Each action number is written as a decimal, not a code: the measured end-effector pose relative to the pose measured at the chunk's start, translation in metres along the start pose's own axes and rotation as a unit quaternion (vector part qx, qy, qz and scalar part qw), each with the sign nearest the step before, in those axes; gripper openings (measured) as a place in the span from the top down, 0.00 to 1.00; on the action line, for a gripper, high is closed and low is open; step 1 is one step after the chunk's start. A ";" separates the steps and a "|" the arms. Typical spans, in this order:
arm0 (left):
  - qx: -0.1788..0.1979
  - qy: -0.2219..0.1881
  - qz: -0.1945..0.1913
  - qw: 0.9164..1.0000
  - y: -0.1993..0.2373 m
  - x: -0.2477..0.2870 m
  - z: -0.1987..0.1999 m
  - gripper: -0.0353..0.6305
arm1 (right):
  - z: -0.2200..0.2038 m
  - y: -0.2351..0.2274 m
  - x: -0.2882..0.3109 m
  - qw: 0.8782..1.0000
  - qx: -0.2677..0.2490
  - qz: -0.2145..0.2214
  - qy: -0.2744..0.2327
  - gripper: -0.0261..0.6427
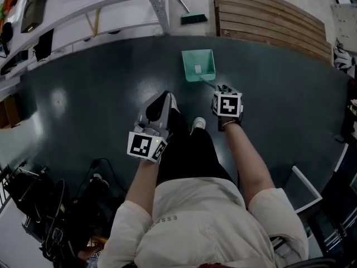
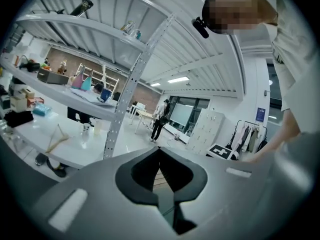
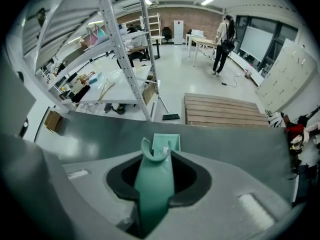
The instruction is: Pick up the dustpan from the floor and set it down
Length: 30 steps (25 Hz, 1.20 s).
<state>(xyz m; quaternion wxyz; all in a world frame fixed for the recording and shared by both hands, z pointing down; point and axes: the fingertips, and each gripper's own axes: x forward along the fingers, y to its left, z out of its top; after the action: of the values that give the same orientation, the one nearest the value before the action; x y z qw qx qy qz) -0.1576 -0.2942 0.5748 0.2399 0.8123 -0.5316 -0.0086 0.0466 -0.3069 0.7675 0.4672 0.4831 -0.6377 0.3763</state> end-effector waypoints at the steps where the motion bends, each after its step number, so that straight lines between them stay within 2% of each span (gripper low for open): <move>1: -0.003 0.002 -0.001 1.000 0.001 0.001 -0.003 0.93 | -0.002 0.001 0.004 1.000 0.002 -0.003 -0.001 0.85; 5: -0.017 0.005 0.004 1.000 0.008 0.001 -0.010 0.93 | -0.008 0.006 0.016 1.000 0.020 -0.007 -0.013 0.85; 9: -0.031 0.002 0.005 1.000 0.011 -0.005 -0.011 0.93 | -0.010 0.017 0.018 0.999 0.030 0.015 -0.030 0.84; 10: -0.032 0.001 0.005 0.999 0.011 -0.006 -0.011 0.93 | -0.009 0.019 0.018 0.999 0.030 0.020 -0.039 0.79; 11: -0.033 0.001 0.004 0.999 0.010 -0.007 -0.012 0.93 | -0.007 0.020 0.017 0.998 0.030 0.024 -0.048 0.68; 12: -0.034 0.001 0.003 0.999 0.009 -0.008 -0.014 0.93 | -0.006 0.021 0.015 0.998 0.029 0.025 -0.056 0.62; 17: -0.029 -0.012 -0.005 0.999 -0.010 -0.012 -0.004 0.93 | 0.007 0.016 -0.032 0.991 0.058 0.045 -0.112 0.60; 21: -0.012 -0.034 -0.014 0.999 -0.031 -0.017 0.016 0.93 | 0.038 0.005 -0.102 0.974 0.076 0.065 -0.203 0.60; 24: 0.009 -0.038 -0.009 0.999 -0.053 -0.029 0.035 0.93 | 0.055 0.000 -0.168 0.953 0.027 0.055 -0.295 0.65; 27: 0.038 -0.058 -0.019 0.997 -0.089 -0.047 0.068 0.93 | 0.056 -0.008 -0.235 0.928 -0.026 0.021 -0.372 0.80; 30: 0.056 -0.093 -0.035 0.994 -0.126 -0.065 0.101 0.93 | 0.046 -0.018 -0.284 0.910 -0.044 0.007 -0.411 0.97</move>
<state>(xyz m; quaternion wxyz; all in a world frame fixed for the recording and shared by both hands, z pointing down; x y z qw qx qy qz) -0.1051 -0.2357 0.4193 0.1432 0.8382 -0.5226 -0.0622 0.0805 -0.2788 0.4827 0.1816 0.5695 -0.7928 0.1191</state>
